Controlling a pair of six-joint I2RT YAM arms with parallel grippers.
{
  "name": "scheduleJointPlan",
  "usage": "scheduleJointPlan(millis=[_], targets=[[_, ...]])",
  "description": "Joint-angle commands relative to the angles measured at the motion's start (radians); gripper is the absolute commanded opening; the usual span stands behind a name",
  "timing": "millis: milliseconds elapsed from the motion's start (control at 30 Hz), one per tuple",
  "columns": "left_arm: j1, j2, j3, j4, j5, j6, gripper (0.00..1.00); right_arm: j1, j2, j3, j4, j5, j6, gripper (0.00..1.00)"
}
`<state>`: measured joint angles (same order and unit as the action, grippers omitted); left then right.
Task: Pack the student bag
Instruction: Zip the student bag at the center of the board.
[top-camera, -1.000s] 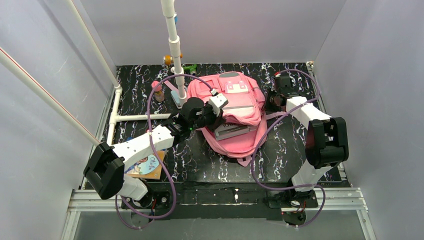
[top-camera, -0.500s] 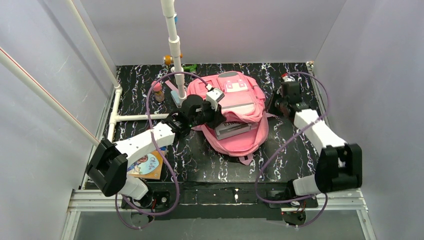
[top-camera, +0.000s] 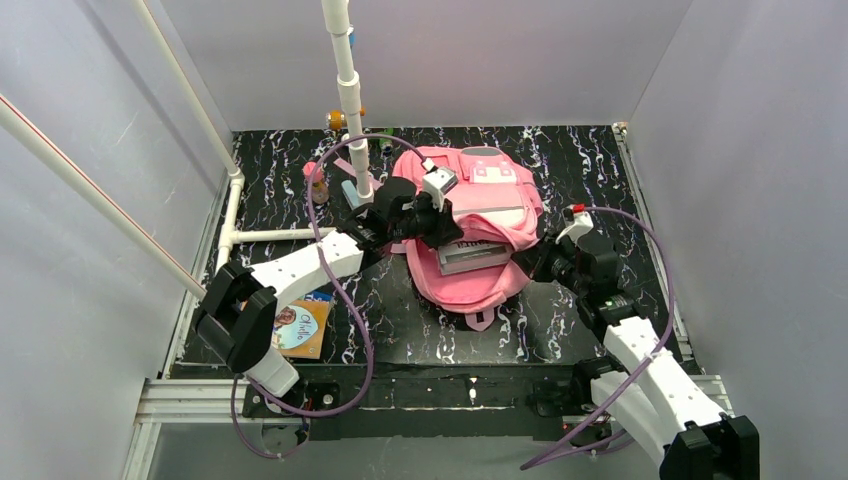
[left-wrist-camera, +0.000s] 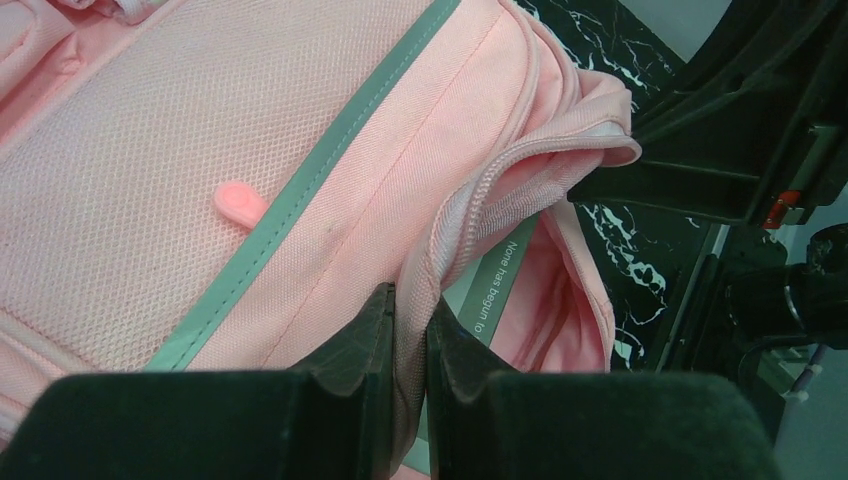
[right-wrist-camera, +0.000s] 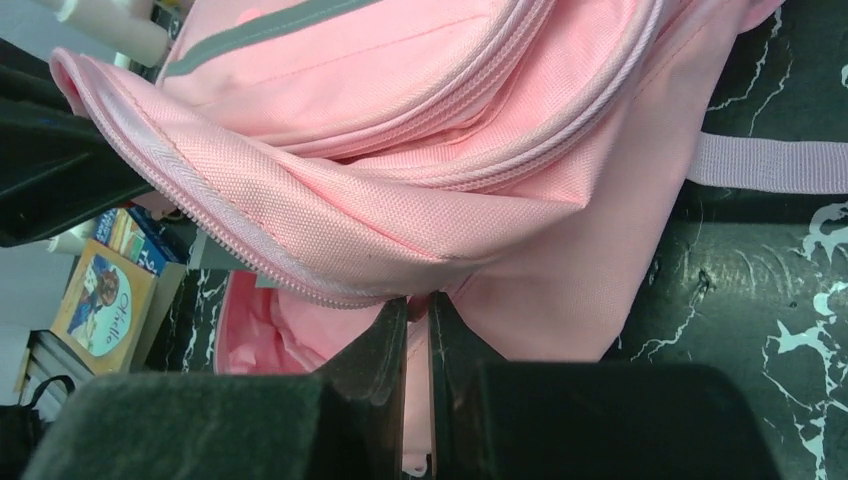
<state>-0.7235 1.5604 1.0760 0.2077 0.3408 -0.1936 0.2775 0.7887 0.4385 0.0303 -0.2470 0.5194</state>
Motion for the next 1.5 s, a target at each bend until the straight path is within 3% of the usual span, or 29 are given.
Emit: scheduleJointPlan(millis=[0, 33, 133, 233, 367, 533, 667, 733, 800, 967, 1267, 1400, 1467], targets=[[-0.001, 0.035, 0.033, 0.015, -0.032, 0.056, 0.0, 0.078, -0.033, 0.071, -0.062, -0.093, 0.019, 0.01], [-0.001, 0.024, 0.028, 0.001, -0.047, 0.066, 0.02, 0.082, -0.036, 0.094, -0.128, -0.057, 0.008, 0.01], [0.0, -0.045, 0.0, -0.073, -0.101, 0.066, 0.41, 0.084, -0.06, 0.155, -0.273, 0.01, -0.015, 0.01], [-0.005, -0.161, -0.094, -0.115, -0.101, 0.049, 0.54, 0.084, -0.045, 0.205, -0.35, 0.016, -0.036, 0.01], [-0.063, -0.312, -0.2, -0.175, -0.138, 0.035, 0.55, 0.087, -0.023, 0.231, -0.366, -0.009, -0.053, 0.01], [-0.223, -0.424, -0.244, -0.176, -0.221, 0.011, 0.52, 0.091, -0.016, 0.285, -0.444, -0.03, -0.09, 0.01], [-0.236, -0.462, -0.304, -0.177, -0.229, -0.076, 0.41, 0.091, -0.034, 0.271, -0.438, -0.051, -0.108, 0.01], [-0.238, -0.475, -0.382, -0.144, -0.192, -0.112, 0.39, 0.091, -0.077, 0.22, -0.351, -0.084, -0.102, 0.01], [-0.24, -0.435, -0.387, -0.137, -0.2, -0.11, 0.4, 0.091, -0.113, 0.164, -0.274, -0.119, -0.099, 0.01], [-0.219, -0.273, -0.286, -0.128, -0.369, -0.143, 0.46, 0.094, -0.117, 0.136, -0.21, -0.23, -0.134, 0.01], [-0.185, 0.129, 0.027, -0.056, -0.19, -0.165, 0.31, 0.111, -0.111, 0.159, -0.189, -0.374, -0.156, 0.01], [-0.185, 0.149, 0.035, 0.001, -0.136, -0.199, 0.28, 0.121, -0.116, 0.154, -0.137, -0.306, -0.121, 0.01], [-0.185, 0.089, -0.03, 0.016, -0.101, -0.186, 0.33, 0.121, -0.115, 0.159, -0.162, -0.243, -0.127, 0.01]])
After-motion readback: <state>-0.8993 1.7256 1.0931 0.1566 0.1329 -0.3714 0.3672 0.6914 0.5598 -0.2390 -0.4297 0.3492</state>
